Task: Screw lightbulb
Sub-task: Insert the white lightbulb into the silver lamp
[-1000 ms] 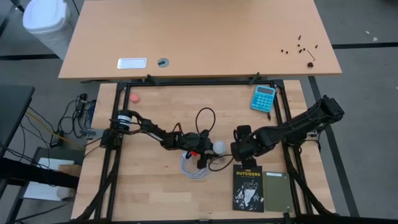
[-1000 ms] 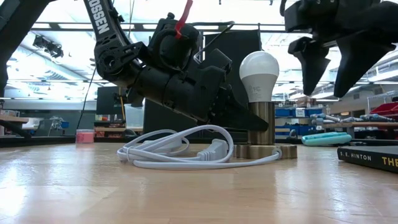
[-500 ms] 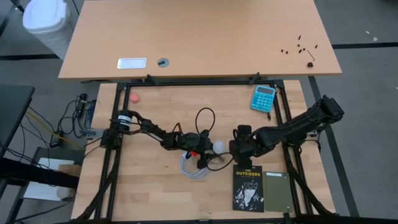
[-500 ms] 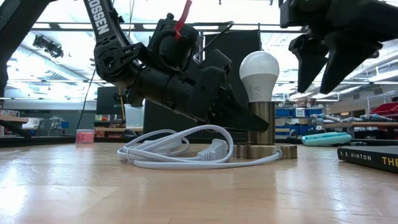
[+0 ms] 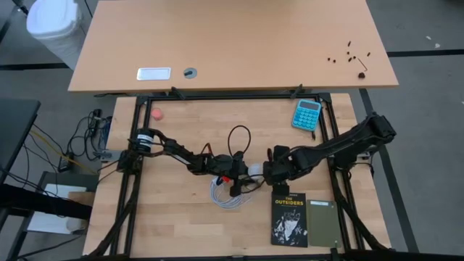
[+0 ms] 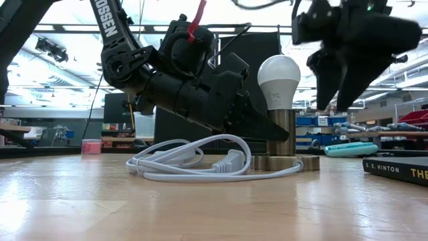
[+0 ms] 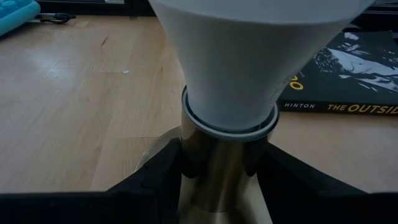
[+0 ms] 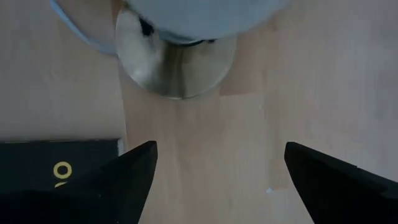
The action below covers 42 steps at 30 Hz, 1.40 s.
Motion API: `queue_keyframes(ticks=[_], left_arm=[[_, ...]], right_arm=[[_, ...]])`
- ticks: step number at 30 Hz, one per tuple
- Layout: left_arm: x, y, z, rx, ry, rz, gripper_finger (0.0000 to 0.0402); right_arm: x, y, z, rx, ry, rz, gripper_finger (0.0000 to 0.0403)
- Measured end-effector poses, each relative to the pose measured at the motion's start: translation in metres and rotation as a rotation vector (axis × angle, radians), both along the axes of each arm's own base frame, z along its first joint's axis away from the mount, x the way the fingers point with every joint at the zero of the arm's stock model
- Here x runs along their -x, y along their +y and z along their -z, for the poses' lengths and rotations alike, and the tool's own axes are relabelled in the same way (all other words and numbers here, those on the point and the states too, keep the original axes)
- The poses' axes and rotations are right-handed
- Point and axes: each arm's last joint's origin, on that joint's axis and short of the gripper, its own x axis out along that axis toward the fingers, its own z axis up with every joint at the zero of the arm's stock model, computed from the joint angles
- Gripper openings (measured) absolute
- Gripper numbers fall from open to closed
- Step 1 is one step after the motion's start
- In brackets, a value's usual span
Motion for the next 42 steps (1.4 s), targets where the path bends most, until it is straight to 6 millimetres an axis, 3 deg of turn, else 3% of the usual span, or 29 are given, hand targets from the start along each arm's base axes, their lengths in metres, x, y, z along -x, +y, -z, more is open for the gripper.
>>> queue_keyframes(ticks=[3,11,18,27,42], left_arm=[[0.0,0.0,0.001,-0.002,0.007,0.0,0.0184],[0.0,0.0,0.001,-0.003,0.01,0.0,0.0184],[0.0,0.0,0.001,-0.008,0.009,0.003,0.0184],[0.001,0.0,0.001,-0.034,0.015,0.013,0.0184],[0.001,0.0,0.002,-0.056,0.02,0.022,0.0184]], right_arm=[[-0.006,0.0,0.003,0.01,0.038,0.009,0.0362],[-0.013,0.003,-0.017,0.018,0.037,0.001,0.0362],[-0.017,0.009,-0.034,0.072,0.016,-0.151,0.0362],[-0.021,-0.001,-0.035,0.067,0.033,-0.218,0.0362],[-0.038,-0.01,-0.038,0.013,-0.1,-0.25,0.0371]])
